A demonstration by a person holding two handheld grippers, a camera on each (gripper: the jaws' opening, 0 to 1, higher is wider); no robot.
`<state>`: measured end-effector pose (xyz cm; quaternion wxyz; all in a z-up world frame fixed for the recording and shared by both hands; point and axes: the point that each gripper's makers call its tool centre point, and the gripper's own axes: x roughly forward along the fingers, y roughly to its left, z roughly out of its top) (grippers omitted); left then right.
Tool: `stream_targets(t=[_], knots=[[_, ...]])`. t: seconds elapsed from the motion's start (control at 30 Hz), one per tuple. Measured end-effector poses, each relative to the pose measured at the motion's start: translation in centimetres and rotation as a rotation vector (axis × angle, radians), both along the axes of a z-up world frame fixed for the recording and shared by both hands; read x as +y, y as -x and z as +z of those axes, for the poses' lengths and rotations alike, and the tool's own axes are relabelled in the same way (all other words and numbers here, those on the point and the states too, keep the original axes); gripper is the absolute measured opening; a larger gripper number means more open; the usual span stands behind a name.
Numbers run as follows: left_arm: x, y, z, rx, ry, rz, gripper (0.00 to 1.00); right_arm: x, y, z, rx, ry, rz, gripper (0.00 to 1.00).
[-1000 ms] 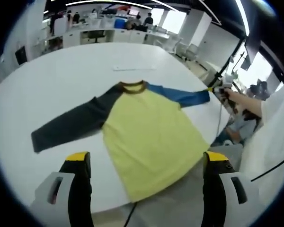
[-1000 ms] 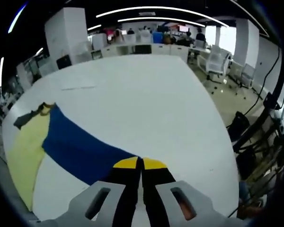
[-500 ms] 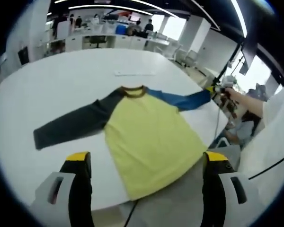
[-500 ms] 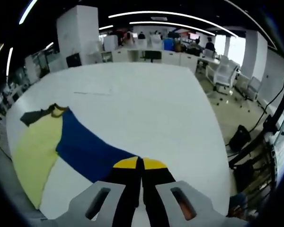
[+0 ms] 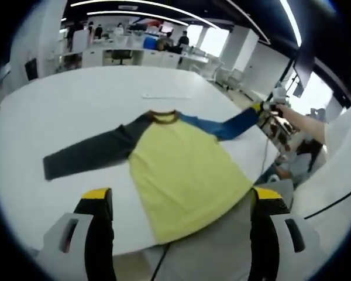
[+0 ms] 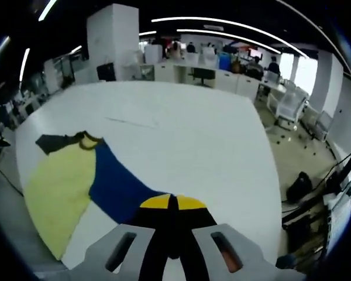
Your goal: Fold the garment on the visible template until the final outline fits inside the template.
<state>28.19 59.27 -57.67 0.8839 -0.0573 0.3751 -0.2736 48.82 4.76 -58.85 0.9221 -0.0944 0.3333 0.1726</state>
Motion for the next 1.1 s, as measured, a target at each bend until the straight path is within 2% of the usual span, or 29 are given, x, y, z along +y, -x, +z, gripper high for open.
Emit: stream_targets(t=[0.37,0.7,0.83,1.1], knots=[[0.4,1.9,-0.2,-0.006,0.021,0.001,0.94,1.3,-0.8,3.7,-0.039,0.041,0.028,0.02],[1.2,2.7,0.2,-0.022,0.028,0.005,0.94,4.6,-1.9,6.2,-0.061,0.08,0.104,0.02],[2.0,3.3,0.2,-0.022,0.03,0.011,0.94,6.7,-2.8,7.4,-0.074,0.103,0.148,0.02],[3.1,4.2,0.3,-0.022,0.028,0.023,0.94,8.9,-5.2,8.9,-0.068,0.14,0.222,0.02]])
